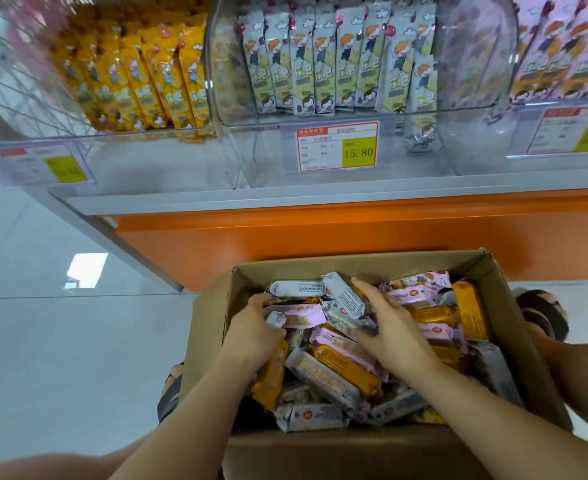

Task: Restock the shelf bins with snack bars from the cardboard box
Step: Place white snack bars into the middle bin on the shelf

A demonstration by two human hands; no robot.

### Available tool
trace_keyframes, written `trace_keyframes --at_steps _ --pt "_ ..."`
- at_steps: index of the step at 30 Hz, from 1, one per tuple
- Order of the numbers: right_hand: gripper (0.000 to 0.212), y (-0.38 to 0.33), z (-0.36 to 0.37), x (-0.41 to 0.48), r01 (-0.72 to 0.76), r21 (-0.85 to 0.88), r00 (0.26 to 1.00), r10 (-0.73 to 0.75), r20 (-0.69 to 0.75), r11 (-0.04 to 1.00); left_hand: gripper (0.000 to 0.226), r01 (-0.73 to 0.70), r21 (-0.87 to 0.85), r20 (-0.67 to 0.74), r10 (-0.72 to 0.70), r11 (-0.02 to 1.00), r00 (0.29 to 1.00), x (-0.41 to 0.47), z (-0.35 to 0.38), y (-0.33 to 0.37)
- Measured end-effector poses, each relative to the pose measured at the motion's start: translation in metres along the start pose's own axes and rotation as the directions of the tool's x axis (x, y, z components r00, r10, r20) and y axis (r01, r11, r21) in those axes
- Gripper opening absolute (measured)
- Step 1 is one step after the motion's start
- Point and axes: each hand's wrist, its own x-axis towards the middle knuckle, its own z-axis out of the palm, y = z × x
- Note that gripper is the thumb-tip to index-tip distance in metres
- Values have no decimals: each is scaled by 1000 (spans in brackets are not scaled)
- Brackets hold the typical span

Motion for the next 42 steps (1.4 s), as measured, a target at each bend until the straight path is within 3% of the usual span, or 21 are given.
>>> trace_keyframes --at_steps 6,10,16,20,23,27,31,36,42 --pt "59 -6 0 -3 23 -51 999 -21 49 998 52 -84 214 61 73 973 995 0 -1 2" --pt "46 -7 -1 -1 2 -44 998 0 58 999 53 -129 78 -58 134 989 989 4 -4 9" --pt "39 -8 -9 -4 4 63 992 4 -130 998 54 -157 -209 -139 130 965 982 8 13 21" --pt "40 -5 -14 -15 -78 130 963 108 -245 988 44 -161 -297 -139 125 941 982 13 31 23" --pt "52 -4 -15 -21 -121 129 976 142 -166 984 32 -155 -264 -148 119 952 982 18 31 22" --pt "71 -8 -11 -19 -178 94 984 180 -12 979 19 -76 -275 -104 49 959 993 22 25 17" --pt "64 -11 -10 -17 -183 138 981 190 -42 973 49 107 -167 -42 -115 980 992 17 28 20" --pt "62 -7 -8 -15 -176 160 983 183 -32 971 36 -25 -379 -14 22 925 1000 25 27 12" --pt "54 0 -4 -8 -204 259 970 231 -77 944 22 120 -612 187 -4 782 982 33 14 4"
